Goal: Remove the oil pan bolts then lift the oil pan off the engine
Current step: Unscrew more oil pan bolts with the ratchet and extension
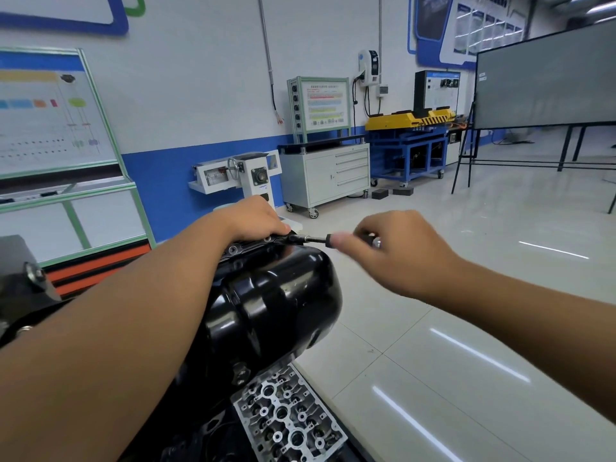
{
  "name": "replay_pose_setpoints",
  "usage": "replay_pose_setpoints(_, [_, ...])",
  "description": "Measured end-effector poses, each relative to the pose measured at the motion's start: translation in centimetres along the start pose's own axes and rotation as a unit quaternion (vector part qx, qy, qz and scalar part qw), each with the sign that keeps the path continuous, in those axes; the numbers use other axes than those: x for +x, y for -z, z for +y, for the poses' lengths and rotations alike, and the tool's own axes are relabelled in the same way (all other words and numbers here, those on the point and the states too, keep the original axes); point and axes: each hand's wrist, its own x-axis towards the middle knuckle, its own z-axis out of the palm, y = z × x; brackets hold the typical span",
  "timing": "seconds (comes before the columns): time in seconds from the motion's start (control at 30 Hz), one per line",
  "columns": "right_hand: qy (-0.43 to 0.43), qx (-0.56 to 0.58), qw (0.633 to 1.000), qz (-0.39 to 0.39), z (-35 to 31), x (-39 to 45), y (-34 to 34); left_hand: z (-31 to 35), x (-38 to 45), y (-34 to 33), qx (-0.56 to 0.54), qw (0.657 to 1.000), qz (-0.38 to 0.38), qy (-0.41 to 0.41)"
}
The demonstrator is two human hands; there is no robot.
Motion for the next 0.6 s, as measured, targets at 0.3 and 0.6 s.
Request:
replay_pose_setpoints(0.3, [0.06, -0.08, 0.995, 0.012, -0.6, -0.6, -0.1, 0.3, -0.2, -0.1, 0.015, 1.0, 0.005, -0.018])
replay_pose_setpoints(0.6, [-0.052, 0.136, 0.987, 0.067, -0.7, 0.5, -0.8, 0.2, -0.1, -0.1, 0.006, 1.0, 0.002, -0.024])
